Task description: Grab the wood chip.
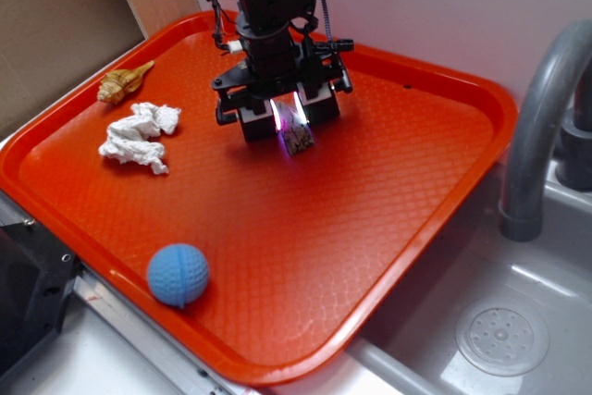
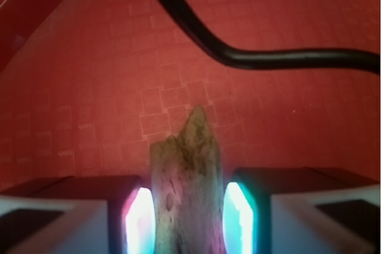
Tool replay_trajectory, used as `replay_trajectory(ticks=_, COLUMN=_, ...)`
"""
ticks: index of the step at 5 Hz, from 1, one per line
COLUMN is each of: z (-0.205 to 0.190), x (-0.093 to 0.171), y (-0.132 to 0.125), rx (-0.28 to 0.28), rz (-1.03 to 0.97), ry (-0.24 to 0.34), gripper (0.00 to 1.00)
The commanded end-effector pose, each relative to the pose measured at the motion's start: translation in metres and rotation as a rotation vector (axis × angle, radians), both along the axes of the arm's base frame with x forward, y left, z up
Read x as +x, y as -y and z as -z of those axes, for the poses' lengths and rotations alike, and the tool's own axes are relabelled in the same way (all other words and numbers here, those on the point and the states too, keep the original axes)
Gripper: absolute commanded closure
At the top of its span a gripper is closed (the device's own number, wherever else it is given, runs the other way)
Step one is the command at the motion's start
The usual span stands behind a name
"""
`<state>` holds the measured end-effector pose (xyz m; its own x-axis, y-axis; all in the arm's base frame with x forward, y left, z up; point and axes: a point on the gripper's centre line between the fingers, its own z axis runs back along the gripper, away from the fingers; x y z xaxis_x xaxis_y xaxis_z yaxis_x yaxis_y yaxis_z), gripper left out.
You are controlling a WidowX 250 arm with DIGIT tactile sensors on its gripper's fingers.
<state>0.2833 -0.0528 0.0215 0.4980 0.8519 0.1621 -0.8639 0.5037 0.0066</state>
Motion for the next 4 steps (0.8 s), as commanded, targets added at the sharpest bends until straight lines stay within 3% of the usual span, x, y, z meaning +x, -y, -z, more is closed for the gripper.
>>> replay_trajectory(ticks=1, z=-0.043, x=-0.005, y=-0.004, rx=-0.055, rz=0.236, ry=0.011, gripper=1.00)
replay_trajectory(ticks=2, z=-0.093, x=-0.006, y=-0.019, rx=-0.111, rz=0.486, ry=0.015, gripper=1.00)
replay_trajectory(ticks=3, z=-0.139, x=-0.013, y=-0.025, rx=-0.094, rz=0.730, ry=0.022, gripper=1.00)
replay_trajectory(ticks=4, z=-0.181, x=-0.039, y=-0.036, rx=-0.088, rz=0.834, ry=0.137, gripper=1.00)
